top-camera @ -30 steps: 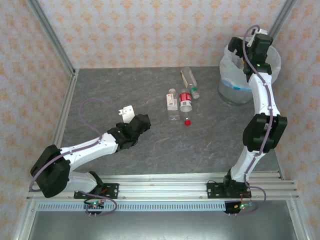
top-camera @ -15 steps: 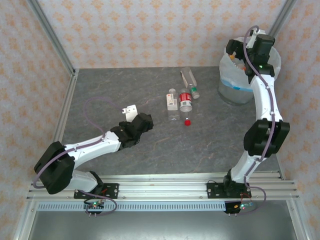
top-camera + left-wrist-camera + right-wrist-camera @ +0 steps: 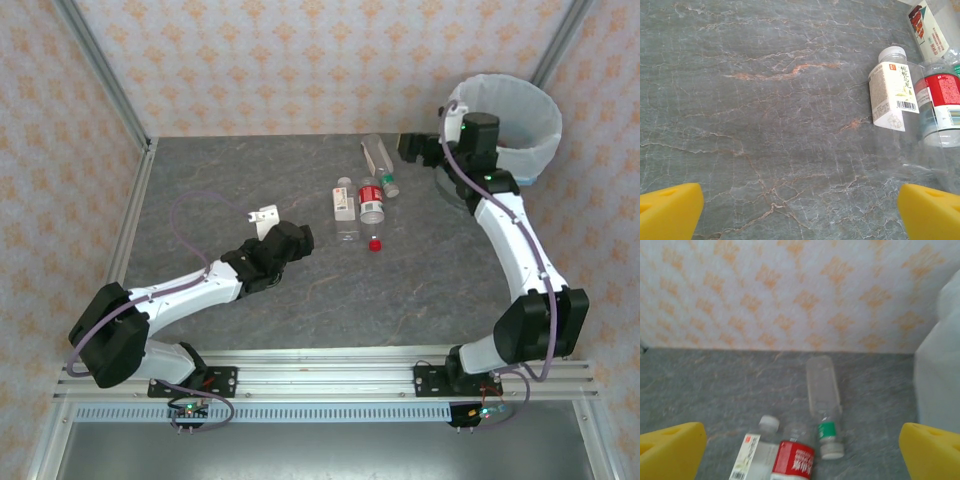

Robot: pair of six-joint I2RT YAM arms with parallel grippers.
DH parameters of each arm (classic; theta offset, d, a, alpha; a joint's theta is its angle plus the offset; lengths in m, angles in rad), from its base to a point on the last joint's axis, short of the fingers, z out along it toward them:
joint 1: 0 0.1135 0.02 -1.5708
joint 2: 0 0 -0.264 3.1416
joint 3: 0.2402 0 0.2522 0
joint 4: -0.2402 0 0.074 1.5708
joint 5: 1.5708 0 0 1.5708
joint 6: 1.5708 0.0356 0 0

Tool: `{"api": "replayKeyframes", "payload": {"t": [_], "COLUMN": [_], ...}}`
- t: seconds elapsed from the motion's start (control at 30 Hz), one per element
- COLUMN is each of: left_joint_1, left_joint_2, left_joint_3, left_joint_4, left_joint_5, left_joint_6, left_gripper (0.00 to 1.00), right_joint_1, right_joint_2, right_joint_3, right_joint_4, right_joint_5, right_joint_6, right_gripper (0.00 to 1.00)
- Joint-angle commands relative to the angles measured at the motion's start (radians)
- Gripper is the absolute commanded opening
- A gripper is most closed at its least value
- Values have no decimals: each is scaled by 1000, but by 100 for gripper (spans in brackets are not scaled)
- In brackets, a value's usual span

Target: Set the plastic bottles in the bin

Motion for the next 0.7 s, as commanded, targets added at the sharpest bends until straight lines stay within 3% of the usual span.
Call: {"api": "replayKeyframes", "payload": {"t": [0.0, 0.27, 0.53, 0.67], "left_joint_1": [11, 13, 15, 15], "left_joint_2": [-21, -50, -97, -92], "left_joint_3": [11, -5, -42, -41], "left_joint_4": [21, -3, -21, -25], "left_joint_5": [-3, -9, -62, -67], "left_joint_6": [-22, -33, -46, -45], "left_gripper": [100, 100, 100, 100], "right_joint_1": [49, 83, 59, 34], "right_joint_2": [-8, 158, 334, 431], "right_joint_3": [-57, -31, 53, 126], "right_joint_4": [35, -38, -98, -158], "right_joint_5": [38, 117, 146, 141], "right_joint_6": [4, -27, -83, -145], "right_gripper": [99, 99, 94, 85]}}
